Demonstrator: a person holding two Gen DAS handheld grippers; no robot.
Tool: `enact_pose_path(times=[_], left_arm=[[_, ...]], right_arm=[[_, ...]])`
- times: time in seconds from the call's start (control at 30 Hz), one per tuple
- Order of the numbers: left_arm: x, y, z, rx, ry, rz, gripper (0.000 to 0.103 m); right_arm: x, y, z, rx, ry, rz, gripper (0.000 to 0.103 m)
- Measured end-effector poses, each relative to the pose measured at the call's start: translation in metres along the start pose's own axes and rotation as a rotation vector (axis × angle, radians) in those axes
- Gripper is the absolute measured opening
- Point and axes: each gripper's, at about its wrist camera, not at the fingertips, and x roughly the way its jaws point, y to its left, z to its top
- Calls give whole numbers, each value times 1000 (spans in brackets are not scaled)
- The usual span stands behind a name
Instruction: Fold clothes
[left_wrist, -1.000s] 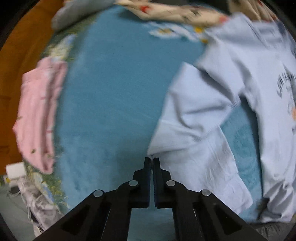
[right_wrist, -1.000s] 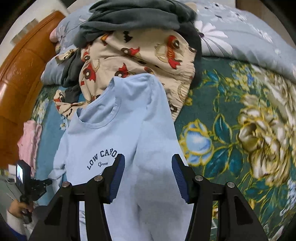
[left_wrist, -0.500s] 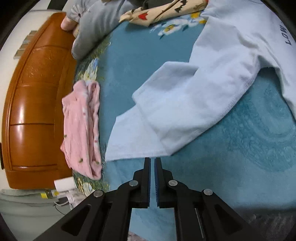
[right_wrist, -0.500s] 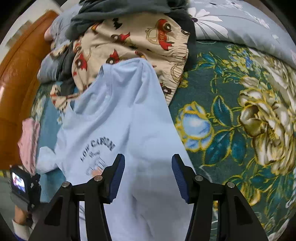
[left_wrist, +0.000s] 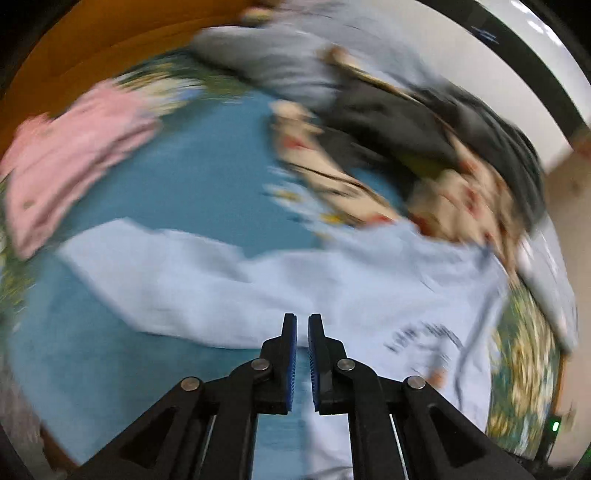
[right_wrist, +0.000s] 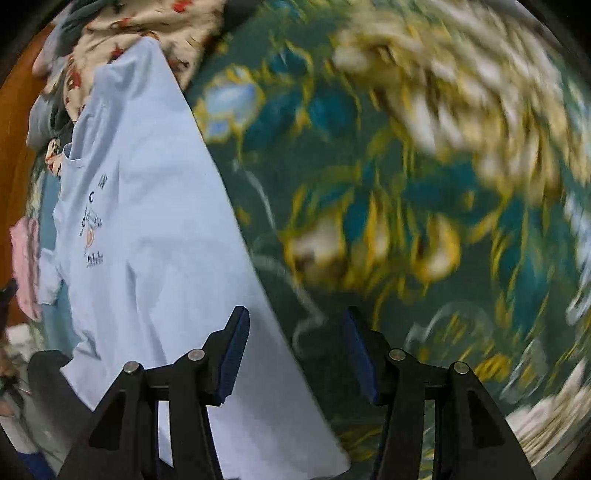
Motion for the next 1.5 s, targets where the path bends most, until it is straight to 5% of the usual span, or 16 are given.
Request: enact_pose_path(times=[0.1,0.2,0.33,0.43,0.53,0.63,0.87,1.07,1.2,1.33,1.5], left_arm=[[29,-21,-24,22,67,-64,8],[46,-10,-31,-52,142,-89,8],[43,7,-31,-145,122,-125,8],[45,14,-30,-198,128,-132,8],[46,11,-28,-180,130,-124,8],[47,5,-28,-144,133,-110,8],[49,20,-29,-206,143,-109,8],[54,18,-28,-205,163,-100,9],[56,16,-29,-196,178,-99,9],[56,16,-30,-190,183,-88,10],[59,16,-30,-200,192,-79,14]], right_arm=[[0,7,-11,-18,-18,-9,50],[2,15,-16,-57,0,-38,1],[-16,18,-3,-138,-45,-112,1],[-55,6,27,-150,-163,-208,1],[-97,-4,60,-190,-332,-439,1],[-116,-18,92,-201,-412,-638,1],[-115,-41,139,-116,-437,-800,1],[-143,-78,139,80,-472,-626,1],[-118,-128,114,267,-391,-356,23],[-84,-167,90,489,-339,-151,24],[-60,-175,87,592,-331,-67,24]])
